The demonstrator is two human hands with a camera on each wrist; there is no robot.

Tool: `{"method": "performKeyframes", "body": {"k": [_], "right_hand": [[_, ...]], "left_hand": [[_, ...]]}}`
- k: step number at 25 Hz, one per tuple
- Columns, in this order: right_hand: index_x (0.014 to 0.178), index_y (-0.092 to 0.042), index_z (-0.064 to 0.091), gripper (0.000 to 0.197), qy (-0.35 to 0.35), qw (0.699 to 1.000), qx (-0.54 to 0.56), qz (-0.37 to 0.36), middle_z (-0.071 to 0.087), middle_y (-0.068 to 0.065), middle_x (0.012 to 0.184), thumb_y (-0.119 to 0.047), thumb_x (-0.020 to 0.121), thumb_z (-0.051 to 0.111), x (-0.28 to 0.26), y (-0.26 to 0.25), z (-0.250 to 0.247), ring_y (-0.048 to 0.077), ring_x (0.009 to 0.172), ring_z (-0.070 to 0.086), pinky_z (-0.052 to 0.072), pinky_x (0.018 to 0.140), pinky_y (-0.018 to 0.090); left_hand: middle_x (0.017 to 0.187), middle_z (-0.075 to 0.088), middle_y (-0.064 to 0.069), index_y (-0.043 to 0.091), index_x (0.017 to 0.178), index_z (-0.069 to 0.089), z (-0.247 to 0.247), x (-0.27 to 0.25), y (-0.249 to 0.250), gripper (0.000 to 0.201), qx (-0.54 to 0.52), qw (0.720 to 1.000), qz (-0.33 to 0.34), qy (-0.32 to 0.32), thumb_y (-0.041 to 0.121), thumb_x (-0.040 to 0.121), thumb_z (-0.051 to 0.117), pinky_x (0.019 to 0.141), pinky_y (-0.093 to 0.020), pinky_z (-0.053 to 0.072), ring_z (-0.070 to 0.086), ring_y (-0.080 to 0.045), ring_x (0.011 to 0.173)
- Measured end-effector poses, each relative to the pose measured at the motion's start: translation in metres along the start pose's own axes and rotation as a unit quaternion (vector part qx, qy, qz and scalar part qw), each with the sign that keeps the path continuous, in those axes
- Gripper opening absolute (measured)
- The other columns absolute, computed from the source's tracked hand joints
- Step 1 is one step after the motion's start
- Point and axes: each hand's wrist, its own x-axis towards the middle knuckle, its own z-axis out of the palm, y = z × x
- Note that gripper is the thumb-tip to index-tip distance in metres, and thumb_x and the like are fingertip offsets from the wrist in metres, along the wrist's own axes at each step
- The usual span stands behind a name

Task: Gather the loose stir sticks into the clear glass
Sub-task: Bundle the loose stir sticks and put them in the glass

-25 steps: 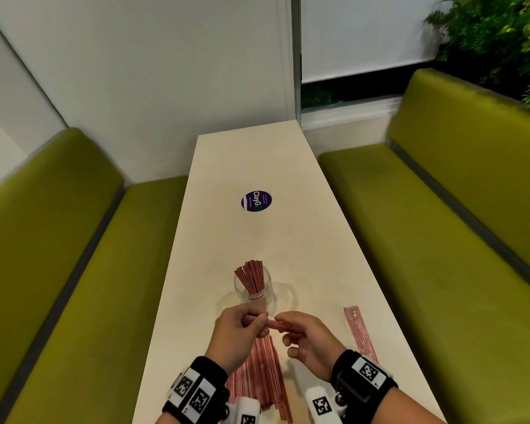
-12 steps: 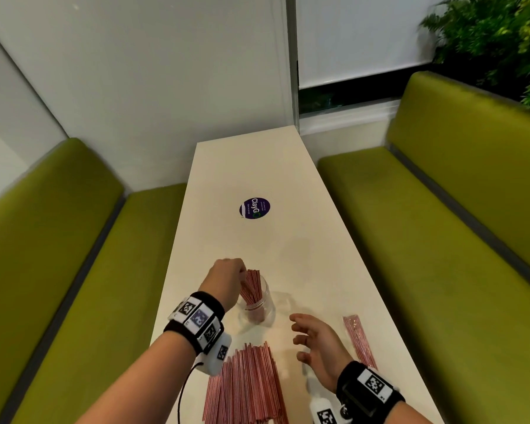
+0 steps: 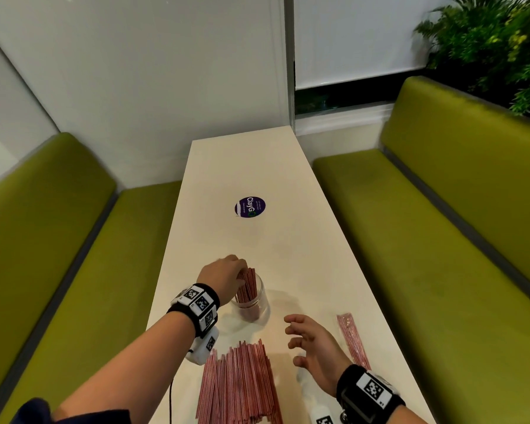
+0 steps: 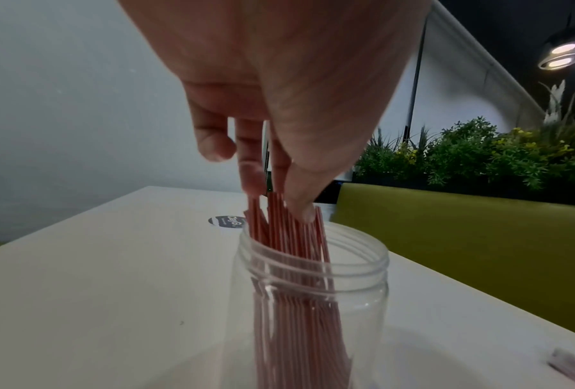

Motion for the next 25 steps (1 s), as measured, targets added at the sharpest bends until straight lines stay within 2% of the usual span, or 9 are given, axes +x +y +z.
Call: {"method": "performKeyframes", "body": {"k": [5, 8, 10, 13, 16, 18, 21, 23, 25], "right_hand": [[0.111, -0.010, 0.067, 0.022, 0.033, 0.999, -0.035, 0.009, 0.055, 0.005, 0.094, -0.015, 0.094, 0.054, 0.000, 0.005, 0.001, 0.018, 0.073, 0.049, 0.034, 0.054, 0.027], [0.108, -0.011, 0.067, 0.020, 0.055, 0.995, -0.077, 0.021, 0.056, 0.006, 0.097, -0.015, 0.093, 0.055, 0.001, 0.010, 0.001, 0.020, 0.073, 0.050, 0.037, 0.053, 0.027], [0.108, -0.011, 0.067, 0.020, 0.059, 0.993, -0.102, 0.025, 0.057, 0.006, 0.096, -0.015, 0.093, 0.055, 0.000, 0.015, 0.000, 0.020, 0.073, 0.052, 0.038, 0.054, 0.027], [0.104, -0.012, 0.067, 0.016, 0.069, 0.983, -0.167, 0.026, 0.059, 0.005, 0.092, -0.015, 0.092, 0.057, 0.000, 0.022, 0.001, 0.019, 0.073, 0.054, 0.040, 0.052, 0.025], [0.099, -0.014, 0.064, 0.011, 0.065, 0.947, -0.313, 0.022, 0.064, 0.005, 0.089, -0.016, 0.090, 0.058, 0.001, 0.032, 0.001, 0.017, 0.073, 0.058, 0.046, 0.055, 0.028], [0.099, -0.020, 0.064, 0.014, 0.038, 0.908, -0.416, 0.023, 0.067, 0.004, 0.092, -0.024, 0.086, 0.061, 0.001, 0.039, 0.003, 0.015, 0.075, 0.062, 0.053, 0.065, 0.033], [0.109, -0.019, 0.063, 0.026, 0.016, 0.832, -0.554, 0.026, 0.065, 0.000, 0.101, -0.032, 0.088, 0.063, 0.000, 0.048, 0.015, 0.011, 0.080, 0.061, 0.051, 0.070, 0.022], [0.112, -0.015, 0.062, 0.027, 0.019, 0.777, -0.630, 0.012, 0.064, 0.003, 0.109, -0.030, 0.090, 0.061, 0.001, 0.050, 0.027, 0.015, 0.087, 0.059, 0.050, 0.078, 0.023], [0.109, -0.013, 0.060, 0.023, 0.010, 0.751, -0.660, 0.002, 0.061, 0.004, 0.106, -0.028, 0.091, 0.059, 0.002, 0.051, 0.040, 0.018, 0.088, 0.057, 0.048, 0.076, 0.024]], "left_hand": [[0.145, 0.051, -0.001, 0.021, 0.137, 0.050, 0.019, -0.006, -0.003, 0.038, -0.094, 0.992, -0.028, 0.084, 0.028, 0.101, 0.044, 0.101, -0.041, 0.047, 0.049, -0.024, 0.129], [0.164, 0.024, -0.005, 0.017, 0.155, 0.024, 0.038, -0.013, -0.003, 0.056, -0.116, 0.993, -0.037, 0.006, 0.036, 0.104, 0.033, 0.121, -0.040, 0.027, 0.025, -0.022, 0.150], [0.167, 0.011, -0.006, 0.016, 0.158, 0.013, 0.042, -0.019, -0.002, 0.061, -0.140, 0.990, -0.029, -0.014, 0.036, 0.104, 0.034, 0.124, -0.038, 0.018, 0.014, -0.021, 0.153], [0.165, 0.016, -0.003, 0.018, 0.156, 0.022, 0.033, -0.034, 0.000, 0.062, -0.190, 0.978, -0.039, 0.079, 0.032, 0.101, 0.046, 0.123, -0.042, 0.021, 0.016, -0.022, 0.152], [0.140, 0.054, 0.000, 0.021, 0.132, 0.055, 0.026, -0.064, 0.003, 0.037, -0.231, 0.957, -0.044, 0.171, 0.028, 0.097, 0.053, 0.112, -0.039, 0.038, 0.045, -0.019, 0.132], [0.113, 0.067, 0.004, 0.021, 0.114, 0.066, 0.031, -0.090, 0.008, 0.022, -0.279, 0.946, -0.051, 0.155, 0.025, 0.097, 0.052, 0.097, -0.035, 0.048, 0.058, -0.014, 0.107], [0.086, 0.069, 0.010, 0.023, 0.098, 0.069, 0.047, -0.124, 0.015, 0.017, -0.334, 0.935, -0.069, 0.100, 0.025, 0.097, 0.053, 0.078, -0.035, 0.055, 0.063, -0.008, 0.080], [0.080, 0.069, 0.013, 0.026, 0.094, 0.069, 0.062, -0.142, 0.015, 0.015, -0.347, 0.931, -0.082, 0.083, 0.027, 0.096, 0.055, 0.073, -0.033, 0.055, 0.063, -0.003, 0.074], [0.079, 0.069, 0.014, 0.028, 0.094, 0.070, 0.074, -0.157, 0.014, 0.015, -0.361, 0.925, -0.097, 0.073, 0.029, 0.095, 0.055, 0.072, -0.032, 0.055, 0.063, -0.003, 0.074]]}}
